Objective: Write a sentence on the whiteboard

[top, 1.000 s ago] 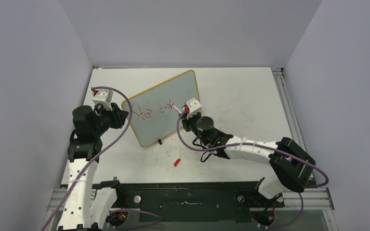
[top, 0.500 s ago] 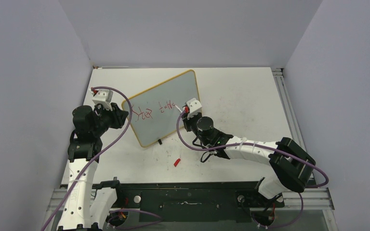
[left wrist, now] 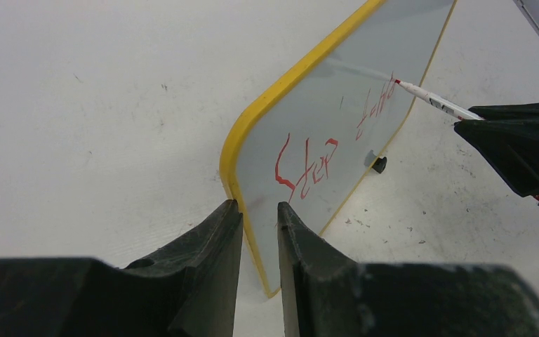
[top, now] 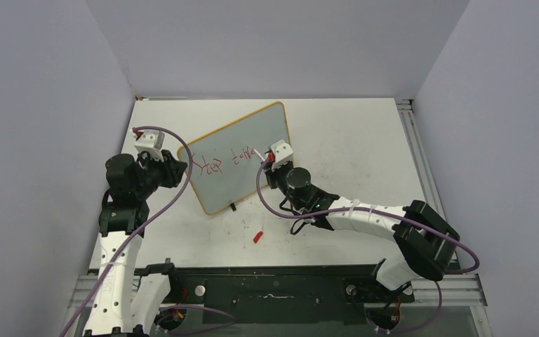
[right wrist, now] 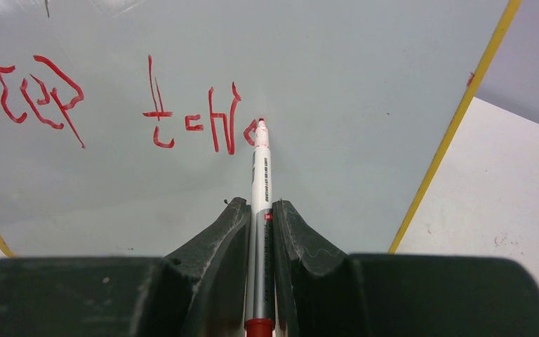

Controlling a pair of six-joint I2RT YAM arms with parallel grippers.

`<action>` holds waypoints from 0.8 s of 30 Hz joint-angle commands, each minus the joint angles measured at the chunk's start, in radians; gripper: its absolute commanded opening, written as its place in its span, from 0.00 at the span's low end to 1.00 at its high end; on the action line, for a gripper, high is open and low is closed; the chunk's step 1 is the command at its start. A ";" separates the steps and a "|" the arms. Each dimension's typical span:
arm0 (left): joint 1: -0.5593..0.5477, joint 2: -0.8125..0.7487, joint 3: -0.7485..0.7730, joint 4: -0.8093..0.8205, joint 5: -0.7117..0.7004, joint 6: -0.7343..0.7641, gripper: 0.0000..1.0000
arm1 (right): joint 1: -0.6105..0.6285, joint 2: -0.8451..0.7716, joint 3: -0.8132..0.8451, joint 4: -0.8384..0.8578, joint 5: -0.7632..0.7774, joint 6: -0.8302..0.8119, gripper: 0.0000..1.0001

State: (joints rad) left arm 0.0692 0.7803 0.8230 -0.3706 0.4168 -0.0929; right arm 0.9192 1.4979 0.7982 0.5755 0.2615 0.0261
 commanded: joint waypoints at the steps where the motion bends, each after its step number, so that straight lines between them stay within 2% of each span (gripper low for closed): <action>1: 0.007 -0.005 0.002 0.026 0.010 -0.001 0.24 | 0.012 -0.003 0.048 0.055 0.011 -0.012 0.05; 24: 0.006 -0.006 0.002 0.026 0.010 -0.001 0.24 | 0.011 0.006 -0.036 0.036 0.037 0.033 0.05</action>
State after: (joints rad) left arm 0.0692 0.7799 0.8230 -0.3706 0.4171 -0.0929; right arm 0.9245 1.4994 0.7738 0.5777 0.2840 0.0402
